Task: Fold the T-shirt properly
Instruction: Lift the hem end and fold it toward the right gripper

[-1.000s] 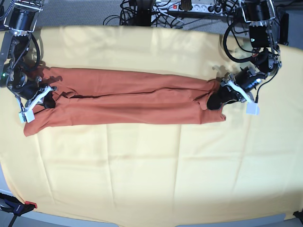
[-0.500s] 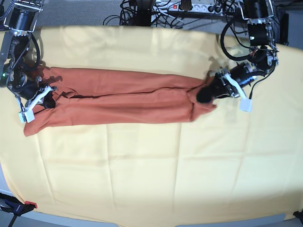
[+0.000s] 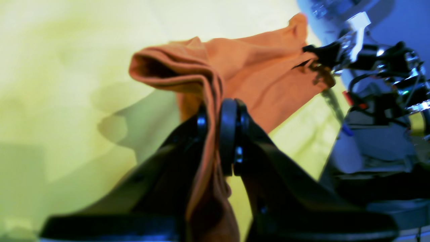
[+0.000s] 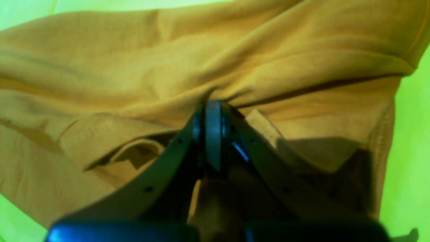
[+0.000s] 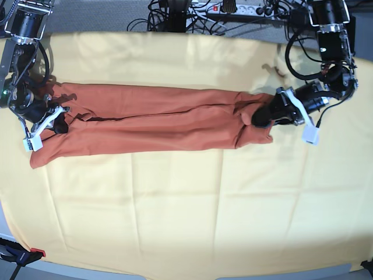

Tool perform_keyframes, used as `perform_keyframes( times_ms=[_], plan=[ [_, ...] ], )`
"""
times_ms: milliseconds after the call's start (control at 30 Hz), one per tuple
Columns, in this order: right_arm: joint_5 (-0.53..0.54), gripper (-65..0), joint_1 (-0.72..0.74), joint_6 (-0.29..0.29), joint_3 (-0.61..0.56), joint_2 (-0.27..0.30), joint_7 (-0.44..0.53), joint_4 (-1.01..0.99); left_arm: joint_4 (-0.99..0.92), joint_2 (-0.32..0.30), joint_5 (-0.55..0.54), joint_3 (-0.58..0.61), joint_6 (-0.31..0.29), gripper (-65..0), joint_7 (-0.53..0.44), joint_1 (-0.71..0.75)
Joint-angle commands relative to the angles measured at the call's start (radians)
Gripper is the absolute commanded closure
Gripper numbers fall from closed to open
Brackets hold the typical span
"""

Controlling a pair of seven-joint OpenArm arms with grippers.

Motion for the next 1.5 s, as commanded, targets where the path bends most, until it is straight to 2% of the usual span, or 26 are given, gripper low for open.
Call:
perform_keyframes(
  times_ms=[0, 167, 367, 633, 800, 1033, 1333, 1467],
  plan=[
    [-0.027, 0.0, -0.003, 0.007, -0.003, 0.009, -0.06, 0.004, 0.019, -0.03, -0.025, -0.019, -0.009, 0.0, -0.02, -0.011],
    [-0.027, 0.0, -0.003, 0.007, -0.003, 0.009, -0.06, 0.004, 0.019, -0.069, -0.035, -0.073, -0.009, 0.0, -0.031, -0.011],
    [-0.027, 0.0, -0.003, 0.007, -0.003, 0.009, -0.06, 0.004, 0.019, -0.055, -0.114, -0.075, -0.009, 0.0, -0.029, -0.011],
    [-0.026, 0.0, -0.003, 0.007, -0.003, 0.008, -0.06, 0.004, 0.019, 0.035, -0.236, -0.074, -0.009, 0.0, 0.003, -0.011],
    [-0.027, 0.0, -0.003, 0.007, -0.003, 0.008, -0.06, 0.003, 0.019, 0.096, -0.236, -0.064, -0.009, 0.0, 0.033, -0.012],
    [-0.026, 0.0, -0.003, 0.007, -0.003, 0.008, -0.059, 0.004, 0.019, 0.202, -0.236, 0.094, -0.009, 0.0, 0.009, -0.043],
    [-0.026, 0.0, -0.003, 0.007, -0.003, 0.009, -0.06, 0.004, 0.014, 0.359, 0.115, 0.269, -0.009, 0.0, -0.164, -0.157],
    [-0.027, 0.0, -0.004, 0.007, -0.003, 0.009, -0.061, 0.004, 0.014, 0.398, 0.251, 0.347, -0.009, 0.0, -0.233, -0.161]
  ],
)
